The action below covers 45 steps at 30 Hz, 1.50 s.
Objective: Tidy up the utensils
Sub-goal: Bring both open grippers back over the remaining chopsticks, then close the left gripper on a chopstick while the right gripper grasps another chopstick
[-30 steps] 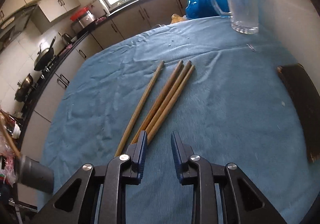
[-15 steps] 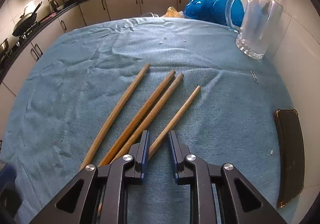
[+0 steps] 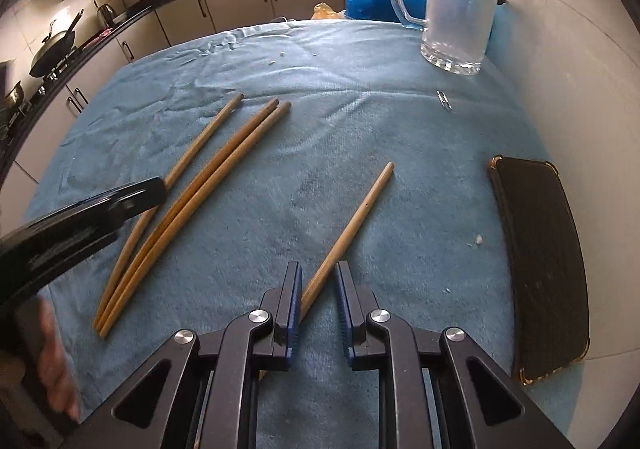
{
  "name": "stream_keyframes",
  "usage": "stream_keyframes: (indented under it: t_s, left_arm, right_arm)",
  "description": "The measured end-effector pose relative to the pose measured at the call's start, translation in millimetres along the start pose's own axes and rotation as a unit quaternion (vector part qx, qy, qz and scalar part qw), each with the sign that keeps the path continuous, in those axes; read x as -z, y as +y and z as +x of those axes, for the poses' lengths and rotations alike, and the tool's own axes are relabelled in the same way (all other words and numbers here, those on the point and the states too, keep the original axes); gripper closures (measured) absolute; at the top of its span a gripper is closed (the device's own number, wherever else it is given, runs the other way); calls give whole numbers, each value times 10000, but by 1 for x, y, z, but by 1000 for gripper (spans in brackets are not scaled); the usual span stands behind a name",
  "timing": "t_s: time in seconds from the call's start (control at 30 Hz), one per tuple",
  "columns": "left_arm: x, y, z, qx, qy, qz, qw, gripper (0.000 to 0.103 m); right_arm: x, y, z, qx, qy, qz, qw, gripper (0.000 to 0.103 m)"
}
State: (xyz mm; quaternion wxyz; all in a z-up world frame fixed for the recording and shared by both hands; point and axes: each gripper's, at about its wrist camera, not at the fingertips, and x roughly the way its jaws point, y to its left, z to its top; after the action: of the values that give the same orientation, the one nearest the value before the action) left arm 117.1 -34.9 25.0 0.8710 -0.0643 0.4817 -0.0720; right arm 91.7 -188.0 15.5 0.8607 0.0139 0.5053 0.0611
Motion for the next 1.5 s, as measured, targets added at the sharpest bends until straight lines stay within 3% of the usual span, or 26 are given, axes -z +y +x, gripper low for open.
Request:
stream_keyframes:
  t_s: [0.1, 0.33, 0.57, 0.7, 0.9, 1.07, 1.33, 1.5]
  left_arm:
    - [0, -4, 2, -312, 7, 241, 9992, 95]
    - [24, 36, -25, 206, 532, -520, 9970, 96]
    - [106, 64, -84, 654, 896, -488, 9926, 96]
    - [135, 67, -104, 746, 986, -404, 9915, 96]
    - [129, 57, -104, 464, 1147, -28, 9923, 96]
    - [116, 43, -95, 125, 1294, 427, 9906, 96]
    - [105, 39, -86, 63, 1413, 563, 9884, 96]
    - [101, 39, -82, 134, 1255, 466, 9909, 96]
  right_arm:
    - [-1, 6, 3, 118, -46, -89, 9999, 84]
    - [14, 2, -7, 32, -9, -94, 10000, 91]
    - [62, -13, -36, -507, 459, -96, 9976, 92]
    - [93, -16, -54, -605, 725, -376, 9948, 90]
    - [91, -22, -53, -603, 1009, -166, 9929, 88]
    - [74, -13, -42, -270, 1386, -390, 9892, 88]
    - [54, 9, -26, 155, 2010, -705, 9769, 87]
    - [41, 6, -16, 103, 2000, -516, 9784, 87]
